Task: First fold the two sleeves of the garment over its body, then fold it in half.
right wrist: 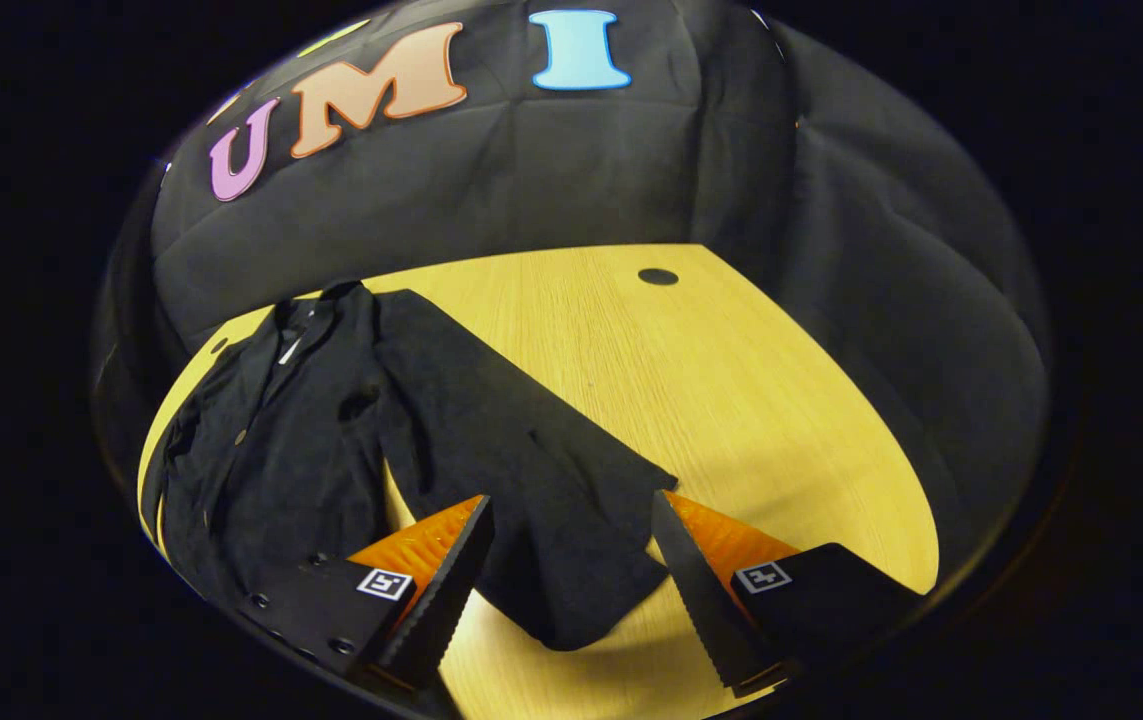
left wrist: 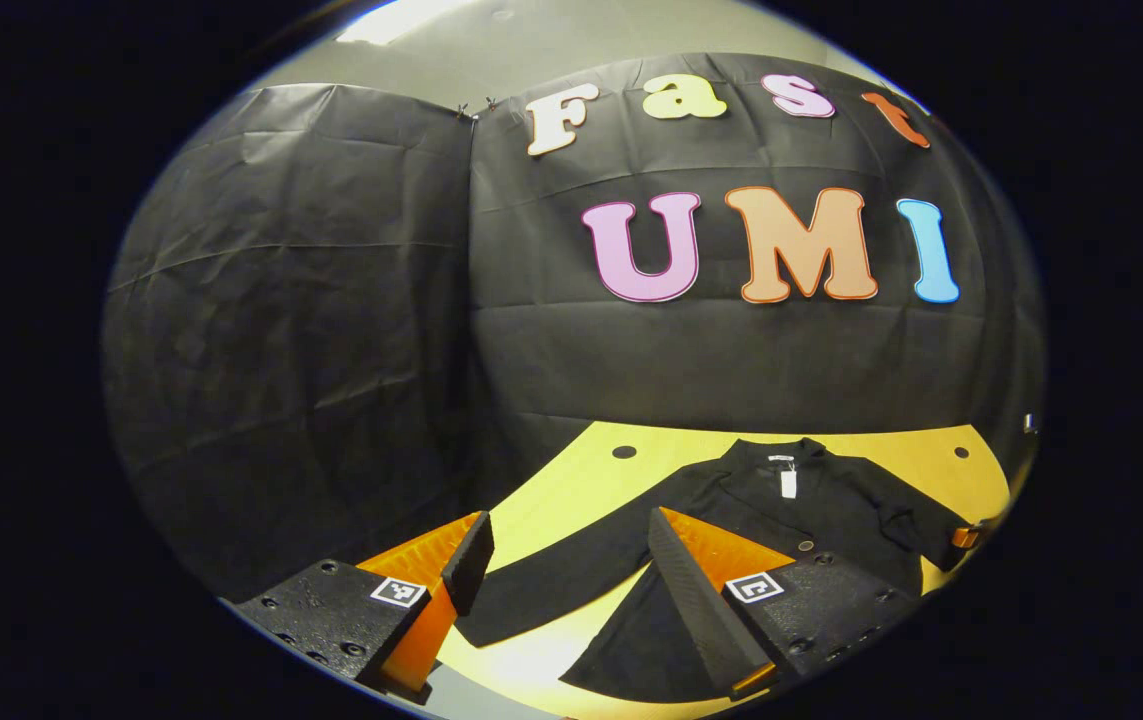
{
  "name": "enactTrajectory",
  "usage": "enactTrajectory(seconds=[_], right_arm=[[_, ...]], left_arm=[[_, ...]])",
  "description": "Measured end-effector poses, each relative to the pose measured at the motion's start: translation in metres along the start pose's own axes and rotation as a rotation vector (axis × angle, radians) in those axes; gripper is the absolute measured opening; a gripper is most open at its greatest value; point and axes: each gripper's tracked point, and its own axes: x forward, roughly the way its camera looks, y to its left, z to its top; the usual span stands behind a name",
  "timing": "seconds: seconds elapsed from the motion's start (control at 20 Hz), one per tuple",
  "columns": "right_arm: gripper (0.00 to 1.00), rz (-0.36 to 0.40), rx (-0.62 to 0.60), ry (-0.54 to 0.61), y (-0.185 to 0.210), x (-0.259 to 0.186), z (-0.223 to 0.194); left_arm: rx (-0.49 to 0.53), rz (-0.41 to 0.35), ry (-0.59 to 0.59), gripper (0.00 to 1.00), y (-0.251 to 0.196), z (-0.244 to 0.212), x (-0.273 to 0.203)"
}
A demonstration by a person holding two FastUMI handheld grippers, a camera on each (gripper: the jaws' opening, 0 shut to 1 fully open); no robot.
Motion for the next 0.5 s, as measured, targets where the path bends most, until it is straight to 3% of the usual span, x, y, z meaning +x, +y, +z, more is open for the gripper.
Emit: enactTrajectory(seconds=[0.2,0.5], right_arm=[[1.00,-0.021,-0.002,0.063,-0.003,0.004,-0.018],[1.00,-0.014,-0.005,0.039,-0.003,0.006,-0.015]], left_arm=[[0.017,0.012,0.010,0.96,0.002,-0.006,-0.001],[0.002,0.005,0.027,0.96,0.001,-0.013,0.001]])
